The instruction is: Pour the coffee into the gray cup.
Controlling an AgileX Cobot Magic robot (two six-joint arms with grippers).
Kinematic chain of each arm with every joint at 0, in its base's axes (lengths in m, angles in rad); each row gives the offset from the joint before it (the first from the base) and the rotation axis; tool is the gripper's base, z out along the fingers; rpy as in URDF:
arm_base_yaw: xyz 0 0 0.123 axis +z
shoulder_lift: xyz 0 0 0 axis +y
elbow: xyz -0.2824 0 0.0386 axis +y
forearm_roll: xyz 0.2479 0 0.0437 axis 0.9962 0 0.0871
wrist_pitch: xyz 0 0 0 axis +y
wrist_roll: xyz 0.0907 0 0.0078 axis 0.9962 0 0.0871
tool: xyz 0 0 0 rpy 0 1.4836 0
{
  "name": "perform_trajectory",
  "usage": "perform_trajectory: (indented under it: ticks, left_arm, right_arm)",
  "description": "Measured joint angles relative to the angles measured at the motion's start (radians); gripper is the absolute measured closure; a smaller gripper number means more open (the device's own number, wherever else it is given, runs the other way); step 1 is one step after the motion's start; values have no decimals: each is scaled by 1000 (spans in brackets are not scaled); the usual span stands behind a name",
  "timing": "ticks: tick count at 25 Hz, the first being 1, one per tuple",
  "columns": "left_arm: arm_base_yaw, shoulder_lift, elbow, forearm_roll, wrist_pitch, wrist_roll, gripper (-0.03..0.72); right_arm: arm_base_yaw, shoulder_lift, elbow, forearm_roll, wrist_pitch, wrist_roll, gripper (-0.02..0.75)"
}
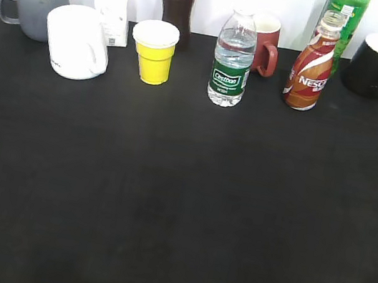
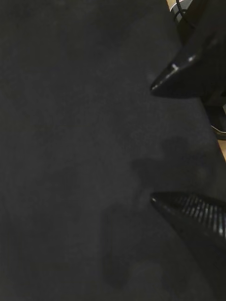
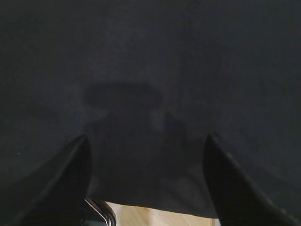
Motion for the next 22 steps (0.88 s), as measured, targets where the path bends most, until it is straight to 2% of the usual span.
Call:
perform_trajectory:
  ticks: [7,10,12,16,19,22]
  left_arm:
    - [0,0,0,0,2,0,212]
    - [4,-16,0,0,3,0,251]
    - [61,-68,0,0,3,0,286]
    - [244,-221,0,-1,4,0,330]
    - [364,-327,0,-1,4,0,344]
    - [398,-394,0,-1,5,0,345]
  right_arm:
    - [0,0,0,1,0,0,162]
    - [-1,-5,0,1,0,0,162]
    - [-37,-38,0,2,-1,0,162]
    - [-228,-156,0,3,-1,0,162]
    - [-243,-266,0,3,-1,0,162]
    - [-244,-348,0,3,-1,0,163]
